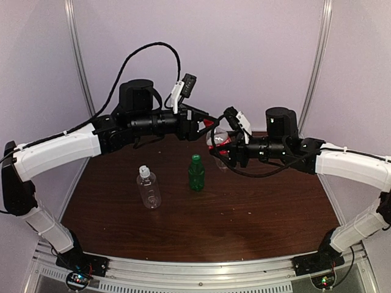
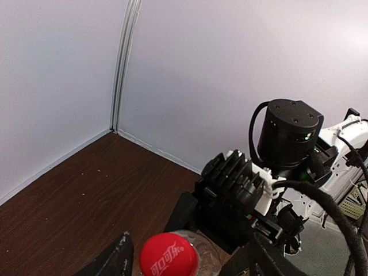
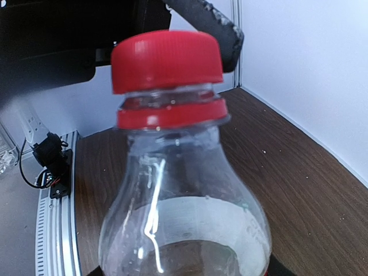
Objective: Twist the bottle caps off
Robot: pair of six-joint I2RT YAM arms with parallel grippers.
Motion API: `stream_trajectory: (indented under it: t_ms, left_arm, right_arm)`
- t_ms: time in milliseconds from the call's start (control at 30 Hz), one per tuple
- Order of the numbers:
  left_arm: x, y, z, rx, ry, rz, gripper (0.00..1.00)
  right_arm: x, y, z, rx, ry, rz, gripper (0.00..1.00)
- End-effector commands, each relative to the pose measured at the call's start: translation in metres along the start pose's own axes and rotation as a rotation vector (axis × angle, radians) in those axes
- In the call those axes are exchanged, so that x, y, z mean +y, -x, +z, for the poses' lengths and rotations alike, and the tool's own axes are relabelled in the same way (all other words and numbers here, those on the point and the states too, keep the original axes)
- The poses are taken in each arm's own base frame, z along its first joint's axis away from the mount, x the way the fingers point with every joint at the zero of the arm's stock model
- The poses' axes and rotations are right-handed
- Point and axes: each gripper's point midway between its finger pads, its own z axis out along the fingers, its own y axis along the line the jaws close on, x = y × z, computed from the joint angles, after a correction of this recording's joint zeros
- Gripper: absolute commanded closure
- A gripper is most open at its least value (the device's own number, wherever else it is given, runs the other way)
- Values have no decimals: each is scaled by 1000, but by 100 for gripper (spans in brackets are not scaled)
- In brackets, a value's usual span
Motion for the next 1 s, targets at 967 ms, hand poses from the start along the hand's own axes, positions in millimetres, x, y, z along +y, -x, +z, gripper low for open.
stream_trajectory:
  t_ms: [967]
  left_arm:
    - [-61,-5,-49,-14,-596,279,41]
  right_arm:
    - [91,15,-20,11,595,8,51]
